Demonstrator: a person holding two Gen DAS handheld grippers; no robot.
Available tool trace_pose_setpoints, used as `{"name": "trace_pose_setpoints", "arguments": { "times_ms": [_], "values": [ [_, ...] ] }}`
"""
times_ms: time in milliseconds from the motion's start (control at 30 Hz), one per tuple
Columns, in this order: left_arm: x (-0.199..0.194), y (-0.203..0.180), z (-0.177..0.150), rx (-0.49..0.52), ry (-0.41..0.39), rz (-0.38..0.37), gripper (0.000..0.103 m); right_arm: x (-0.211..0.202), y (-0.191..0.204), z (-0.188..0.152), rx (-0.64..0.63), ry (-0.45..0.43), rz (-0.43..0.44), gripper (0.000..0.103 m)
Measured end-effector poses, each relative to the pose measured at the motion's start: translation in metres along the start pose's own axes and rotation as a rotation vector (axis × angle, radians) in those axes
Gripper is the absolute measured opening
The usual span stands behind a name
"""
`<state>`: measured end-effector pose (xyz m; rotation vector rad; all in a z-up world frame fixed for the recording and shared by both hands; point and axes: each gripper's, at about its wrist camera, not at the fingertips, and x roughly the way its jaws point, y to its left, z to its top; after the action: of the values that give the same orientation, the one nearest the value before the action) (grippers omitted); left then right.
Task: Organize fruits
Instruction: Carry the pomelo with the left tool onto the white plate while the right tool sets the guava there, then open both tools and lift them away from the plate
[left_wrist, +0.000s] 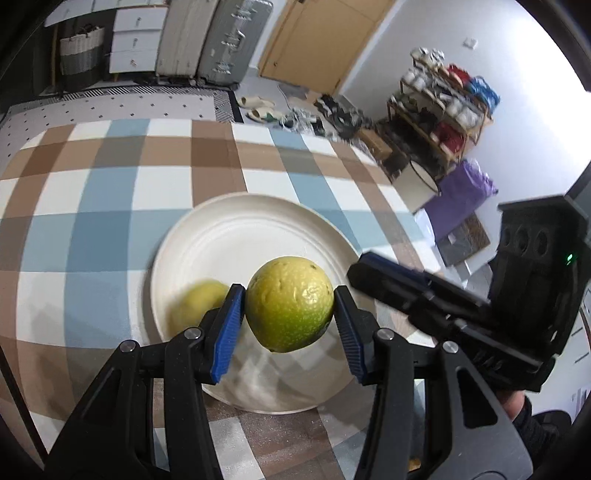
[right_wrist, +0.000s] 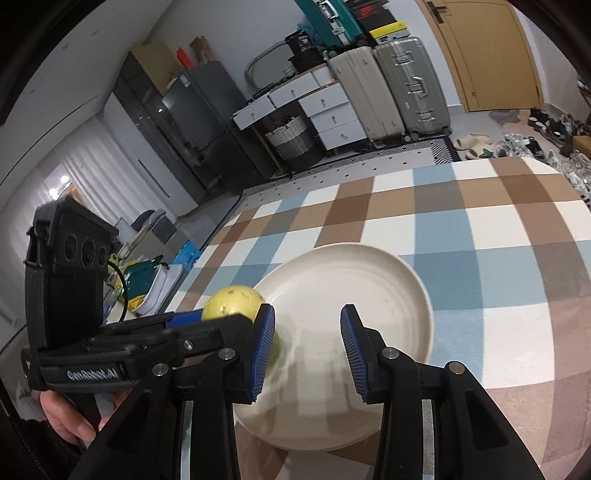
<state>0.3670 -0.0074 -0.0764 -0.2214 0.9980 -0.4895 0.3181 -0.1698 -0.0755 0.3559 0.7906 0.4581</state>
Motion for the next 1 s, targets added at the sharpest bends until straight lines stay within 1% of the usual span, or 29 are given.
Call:
{"name": "trace_pose_setpoints", "arguments": {
  "times_ms": [100,167,200,400,633,733,833,900,967,1000],
  "values": [
    [0.003,-0.005,0.0,0.018,0.002,0.016,0.047,-0.007,-0.003,0.0,0.002,-0.017,-0.025,0.039],
    [-0.002,-0.011,0.0,0.042,-0.018,0.039,0.055,-0.013,-0.006,0.0,0.013,-0.025,-0.027,0.045],
    [-0.004,-0.013,0.0,0.054,-0.028,0.047,0.058,-0.016,-0.007,0.0,0.018,-0.03,-0.03,0.046],
    [-0.033,-0.02,-0.008,0.06,-0.068,0.064,0.058,-0.045,-0.006,-0.004,0.023,-0.072,-0.036,0.046],
    [-0.073,-0.033,-0.034,0.085,-0.126,0.116,0.059,-0.086,0.011,-0.015,-0.006,-0.131,-0.041,0.048],
    [-0.091,-0.037,-0.049,0.076,-0.161,0.143,0.06,-0.102,0.023,-0.023,-0.032,-0.152,-0.041,0.05],
    [-0.103,-0.037,-0.063,0.066,-0.179,0.161,0.06,-0.115,0.032,-0.031,-0.045,-0.169,-0.032,0.051],
    [-0.111,-0.039,-0.072,0.063,-0.185,0.168,0.06,-0.123,0.038,-0.035,-0.057,-0.177,-0.043,0.052],
    [-0.12,-0.043,-0.082,0.063,-0.197,0.183,0.063,-0.13,0.045,-0.041,-0.071,-0.186,-0.055,0.055],
    [-0.124,-0.045,-0.086,0.065,-0.205,0.194,0.067,-0.132,0.047,-0.043,-0.077,-0.19,-0.056,0.057]
  ]
}}
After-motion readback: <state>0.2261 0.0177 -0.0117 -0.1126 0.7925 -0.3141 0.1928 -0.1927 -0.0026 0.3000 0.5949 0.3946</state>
